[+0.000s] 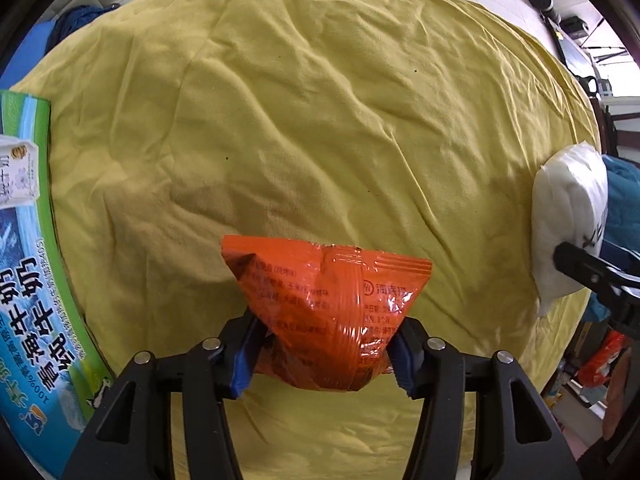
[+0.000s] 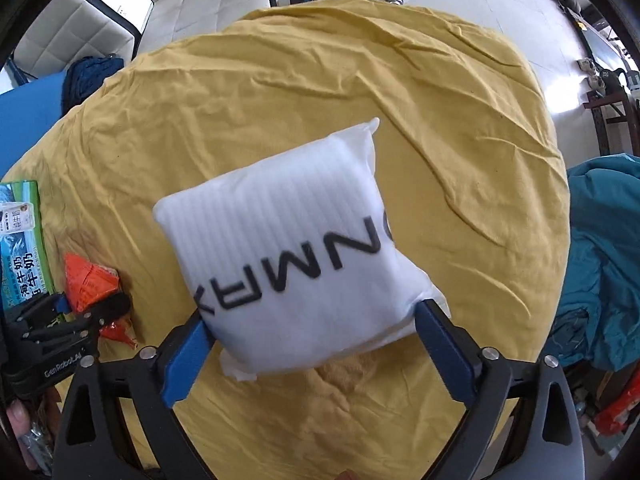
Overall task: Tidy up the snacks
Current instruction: 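Grasp the orange packet with the left tool while the right tool grasps the white pouch, then lift the orange packet with the left tool while the right tool lifts the white pouch toward the box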
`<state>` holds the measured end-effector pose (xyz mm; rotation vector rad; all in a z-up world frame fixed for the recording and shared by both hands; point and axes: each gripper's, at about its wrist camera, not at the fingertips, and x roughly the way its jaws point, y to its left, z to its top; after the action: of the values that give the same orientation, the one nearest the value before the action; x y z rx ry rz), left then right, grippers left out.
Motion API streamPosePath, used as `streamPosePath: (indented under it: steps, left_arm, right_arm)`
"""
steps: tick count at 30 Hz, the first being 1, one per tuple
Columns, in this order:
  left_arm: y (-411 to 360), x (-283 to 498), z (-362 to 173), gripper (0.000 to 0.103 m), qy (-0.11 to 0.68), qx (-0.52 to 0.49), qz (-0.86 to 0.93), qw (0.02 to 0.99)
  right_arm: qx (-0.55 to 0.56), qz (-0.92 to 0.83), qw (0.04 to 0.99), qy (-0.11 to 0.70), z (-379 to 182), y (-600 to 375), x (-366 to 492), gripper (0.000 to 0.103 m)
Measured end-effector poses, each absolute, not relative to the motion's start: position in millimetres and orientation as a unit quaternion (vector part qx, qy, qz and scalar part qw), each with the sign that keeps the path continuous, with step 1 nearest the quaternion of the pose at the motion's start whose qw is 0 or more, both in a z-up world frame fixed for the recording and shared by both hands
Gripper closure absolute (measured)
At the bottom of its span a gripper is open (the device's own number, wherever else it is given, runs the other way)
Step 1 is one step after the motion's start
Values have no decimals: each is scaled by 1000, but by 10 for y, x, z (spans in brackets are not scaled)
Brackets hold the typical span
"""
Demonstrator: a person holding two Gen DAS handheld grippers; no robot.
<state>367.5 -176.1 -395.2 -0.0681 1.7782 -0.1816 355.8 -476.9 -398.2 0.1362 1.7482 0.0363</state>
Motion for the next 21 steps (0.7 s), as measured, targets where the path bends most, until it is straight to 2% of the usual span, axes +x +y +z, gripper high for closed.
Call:
streamPosePath:
  steps: [4, 6, 8, 10, 11, 13, 16, 18, 21]
  left_arm:
    - [-1712, 3497, -3974, 50, 772, -34, -82, 630]
    - [-1719, 3370, -3991, 52, 766, -25, -83, 637]
    - [-1724, 3278, -3936, 57, 759, -13, -81, 646]
    - [-1749, 3160, -3875, 58, 752, -3, -82, 654]
    - [-1757, 3114, -3849, 58, 750, 0, -84, 656]
    - [-1770, 2964, -3771, 58, 744, 4, -89, 662]
    - [-1828, 2744, -3701, 58, 742, 31, -104, 662]
    - [-1848, 2629, -3729, 58, 744, 36, -106, 659]
    - [-1820, 2557, -3810, 58, 753, 27, -107, 649]
  right_arm:
    - [65, 22, 627, 776, -4106, -4861, 3682, 4]
    - [63, 20, 627, 777, -4160, -4874, 3676, 10]
    - [52, 15, 637, 769, -4136, -4855, 3638, 21]
    - [40, 10, 643, 765, -4070, -4814, 3582, 29]
    - [32, 5, 644, 764, -4017, -4786, 3543, 39]
    - [27, 3, 648, 761, -3914, -4739, 3473, 45]
    - [26, 0, 649, 760, -3770, -4666, 3285, 61]
    - [26, 12, 647, 762, -3714, -4553, 3122, 60]
    - [6, 42, 634, 772, -3736, -4400, 2993, 53]
